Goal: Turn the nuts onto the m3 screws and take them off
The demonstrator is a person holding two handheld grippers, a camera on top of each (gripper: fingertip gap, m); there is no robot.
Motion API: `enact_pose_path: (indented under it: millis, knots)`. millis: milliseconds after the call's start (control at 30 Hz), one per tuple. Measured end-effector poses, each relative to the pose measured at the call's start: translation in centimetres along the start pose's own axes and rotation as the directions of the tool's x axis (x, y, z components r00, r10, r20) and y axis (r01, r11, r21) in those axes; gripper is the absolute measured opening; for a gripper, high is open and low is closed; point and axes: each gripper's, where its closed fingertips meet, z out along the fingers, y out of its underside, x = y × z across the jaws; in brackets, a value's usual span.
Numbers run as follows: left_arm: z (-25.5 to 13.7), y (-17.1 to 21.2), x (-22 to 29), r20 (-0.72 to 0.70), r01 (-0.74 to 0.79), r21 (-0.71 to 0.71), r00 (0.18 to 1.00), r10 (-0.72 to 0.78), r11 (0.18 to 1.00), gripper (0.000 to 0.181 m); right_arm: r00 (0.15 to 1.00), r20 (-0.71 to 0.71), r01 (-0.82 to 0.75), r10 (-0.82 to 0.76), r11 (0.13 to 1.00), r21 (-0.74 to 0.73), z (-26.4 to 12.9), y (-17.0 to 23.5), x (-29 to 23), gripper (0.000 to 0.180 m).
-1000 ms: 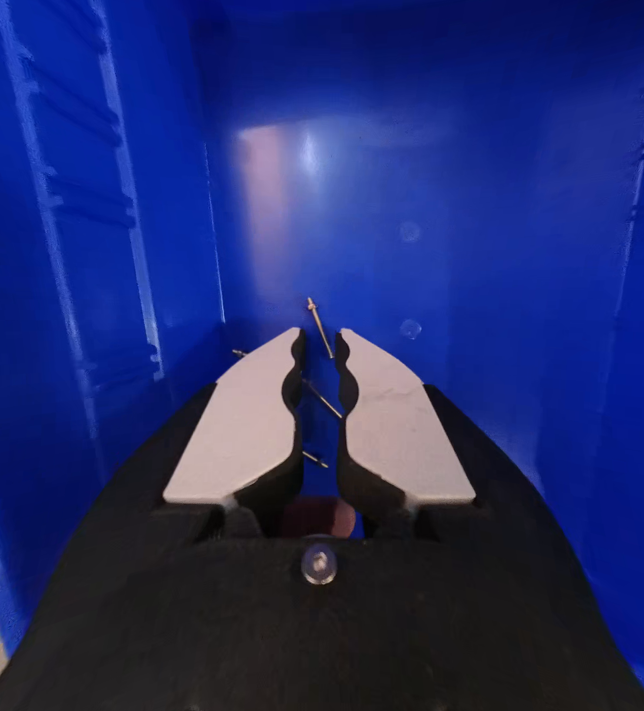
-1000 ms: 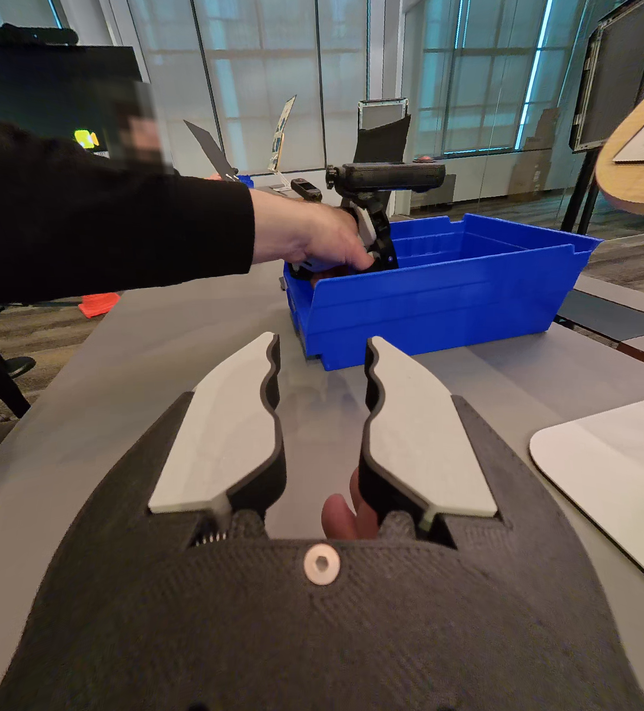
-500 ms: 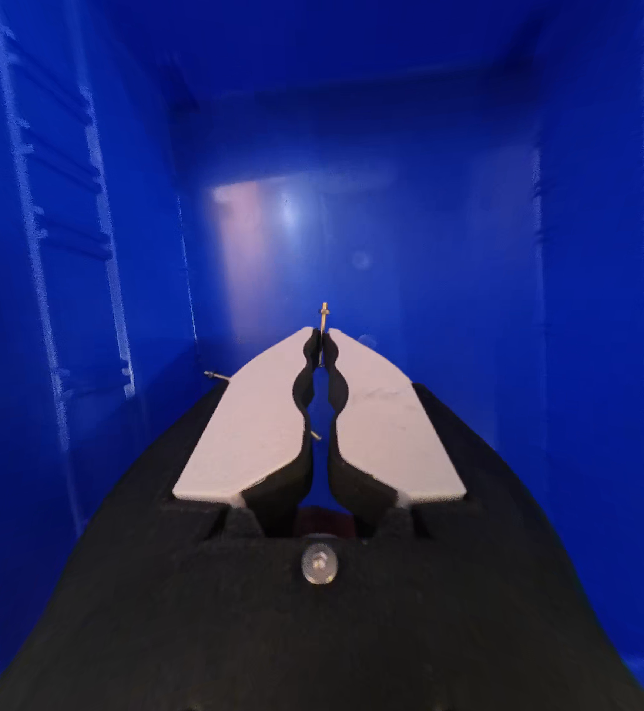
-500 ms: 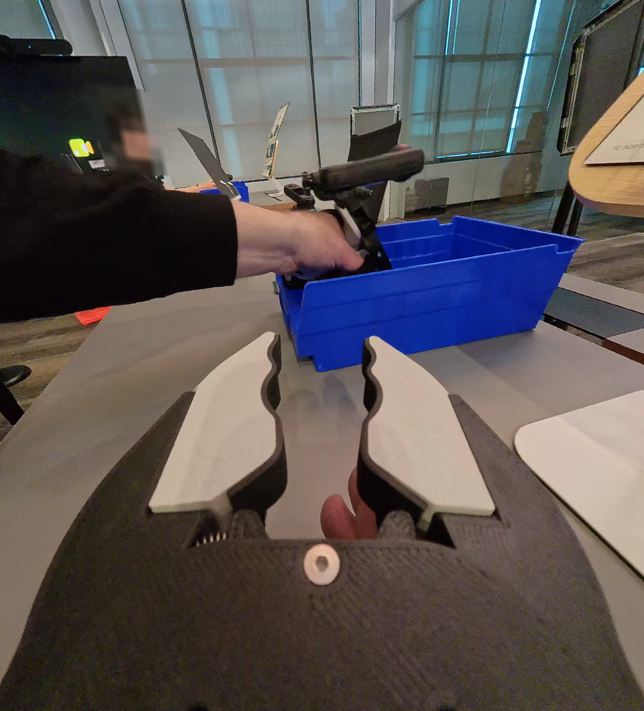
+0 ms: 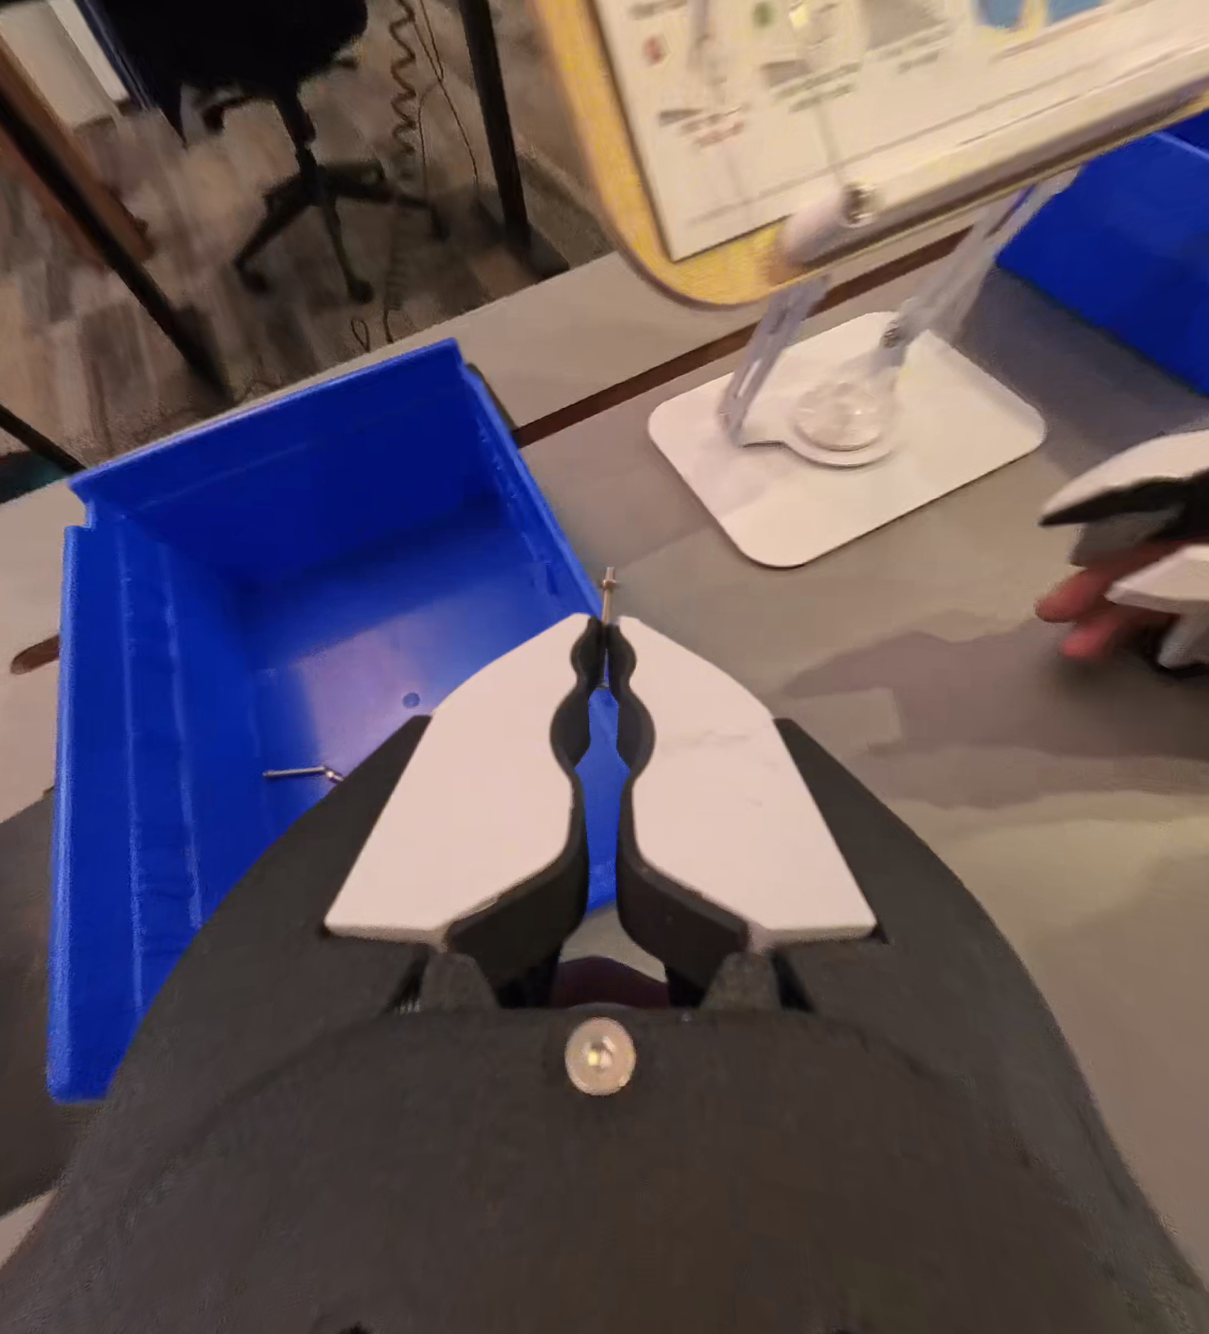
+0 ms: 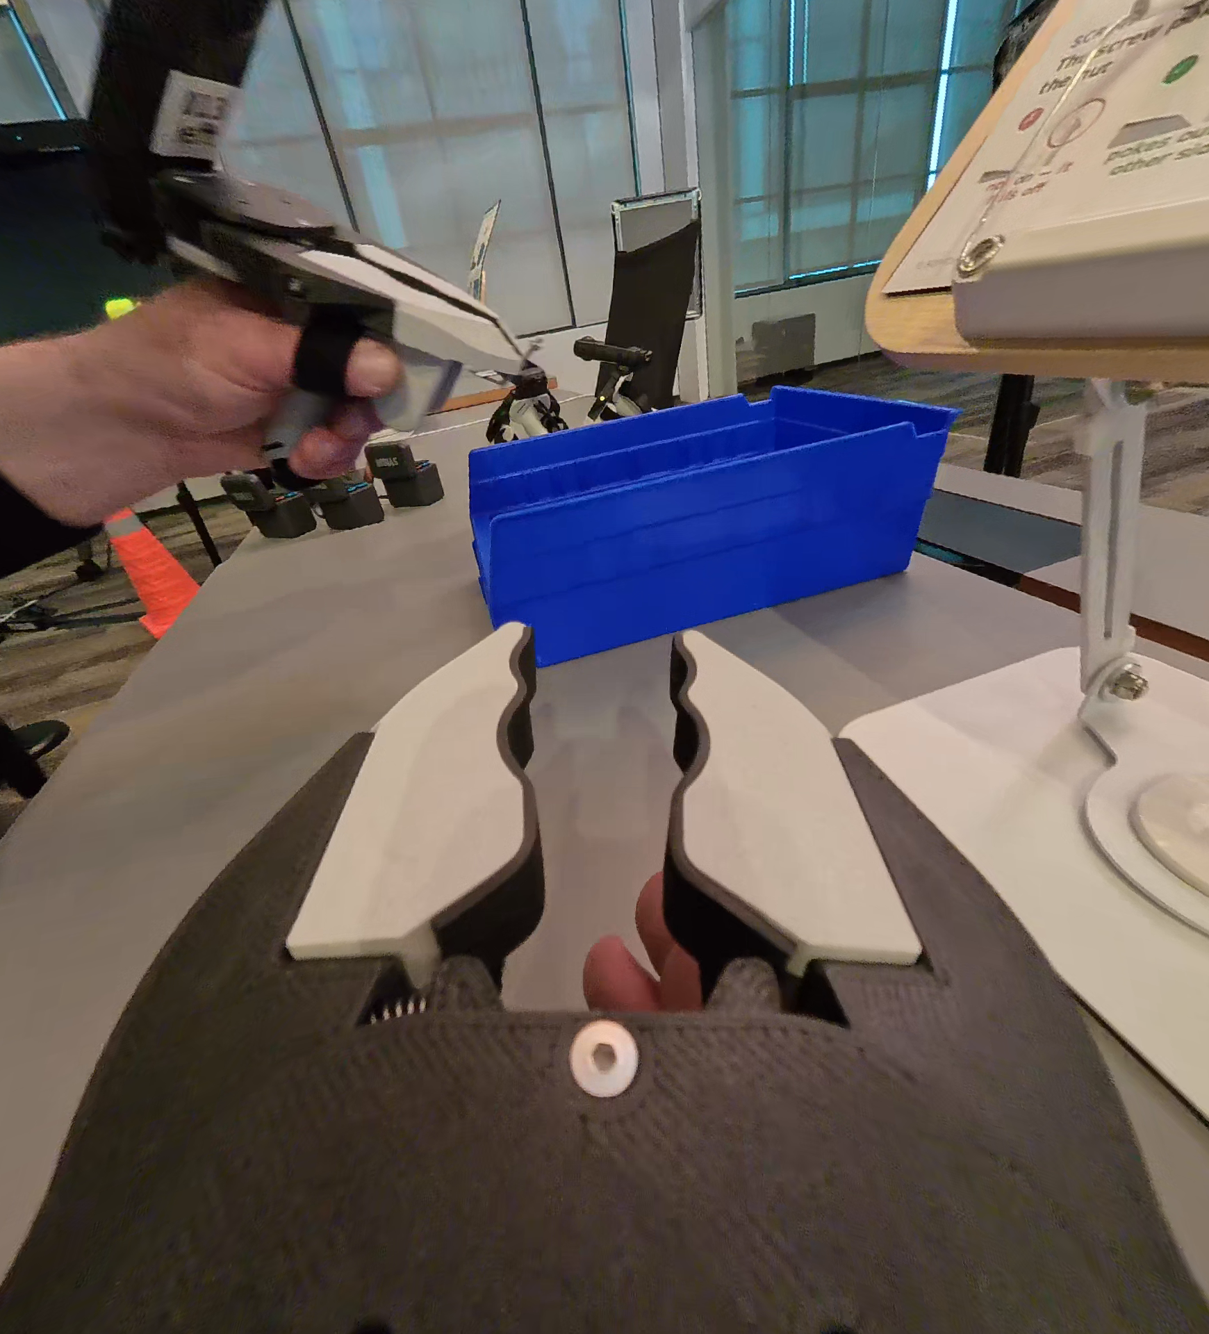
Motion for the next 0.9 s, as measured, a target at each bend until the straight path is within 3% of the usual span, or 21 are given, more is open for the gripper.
enact_pose_path:
  millis: [133,367,600,833,900]
  knots:
    - [-1.3,0.3,6.6,-0.069,-0.016,0.073,0.997,0.021,0.997,0.001,0.999,0.024,-0.04,0.04,0.999,-0.017,-2.1,0.2,0.2,0.036]
    - [1.7,2.5,16.0,-0.082,-0.246,0.132,0.963,0.258,0.96,0.001,0.967,0.181,-0.172,0.179,0.984,-0.057,-4.4,-0.3,-1.9,0.03]
    - [3.4,1.7,19.0,0.036,-0.55,0.134,0.834,0.55,0.825,0.001,0.905,0.261,-0.312,0.337,0.941,-0.132,-3.7,0.6,-3.6,0.023]
    - [3.9,2.2,20.6,0.062,-0.663,0.124,0.748,0.661,0.738,0.001,0.888,0.257,-0.355,0.381,0.924,-0.144,-3.5,1.0,-3.6,0.021]
    - [4.1,2.5,20.7,0.062,-0.679,0.11,0.733,0.677,0.725,0.001,0.888,0.258,-0.35,0.381,0.923,-0.158,-3.5,1.3,-3.7,0.01]
